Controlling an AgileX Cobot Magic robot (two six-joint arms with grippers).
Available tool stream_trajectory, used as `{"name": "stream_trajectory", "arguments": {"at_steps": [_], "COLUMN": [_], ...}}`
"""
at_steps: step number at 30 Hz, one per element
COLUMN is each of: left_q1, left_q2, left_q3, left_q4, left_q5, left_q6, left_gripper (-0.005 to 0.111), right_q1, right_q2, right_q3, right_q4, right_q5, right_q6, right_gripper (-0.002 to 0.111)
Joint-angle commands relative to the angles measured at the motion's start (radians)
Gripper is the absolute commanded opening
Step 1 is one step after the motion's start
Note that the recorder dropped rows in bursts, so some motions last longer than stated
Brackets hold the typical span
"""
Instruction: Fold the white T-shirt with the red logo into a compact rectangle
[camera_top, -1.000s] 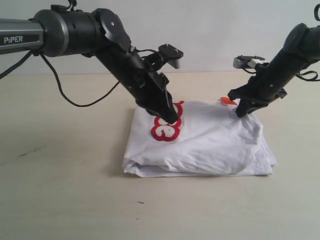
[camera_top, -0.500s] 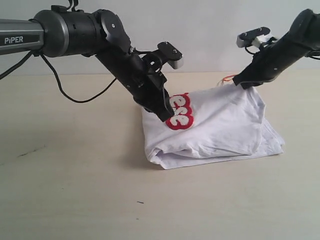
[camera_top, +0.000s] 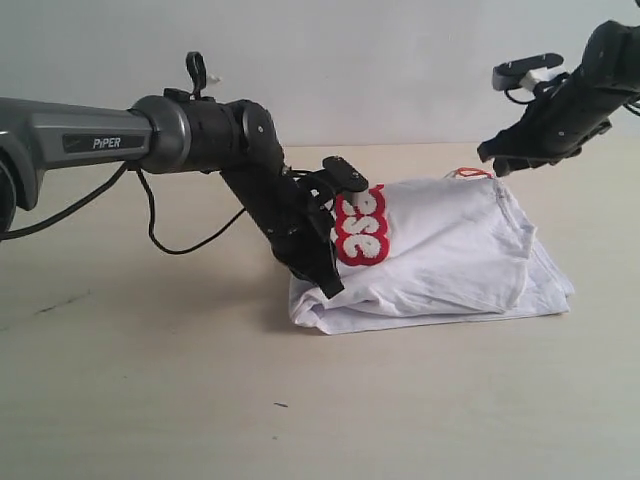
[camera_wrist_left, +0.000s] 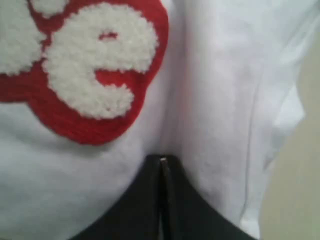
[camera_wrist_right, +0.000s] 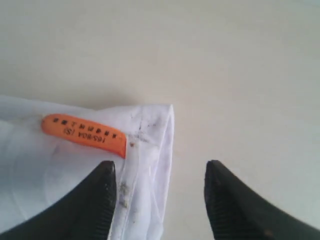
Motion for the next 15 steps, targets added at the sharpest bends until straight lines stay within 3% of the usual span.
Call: {"name": "stream_trajectory", "arguments": {"at_steps": [1,6,12,15], "left_q1": [-0.004,0.0,0.028,0.06], "left_q2": [0.029,-0.031,-0.091,-0.115], "left_q3": [0.017,0.017,0.017,0.017], "left_q4": [0.075,0.121,0.364,0.301], "left_q5": [0.188,0.277,0.311,0.3], "left_q6": [-0.012,-0.029,-0.185,-0.173], "left_gripper": [0.0,0.0,0.0,0.0], "right_q1": [0.0,0.0,0.0,0.0], "right_q2": [-0.082,-0.12,-0.123,-0.123], "right_q3": [-0.008,-0.008,-0.008,-0.008], "right_q4": [0.093,0.163,0.177,0.209], "right_q5": [-0.024,0.026,0.081,0.092], "right_q6": [-0.005,-0.031,-0.029,-0.029], "right_gripper": [0.053,0.048,0.032,0.032]}}
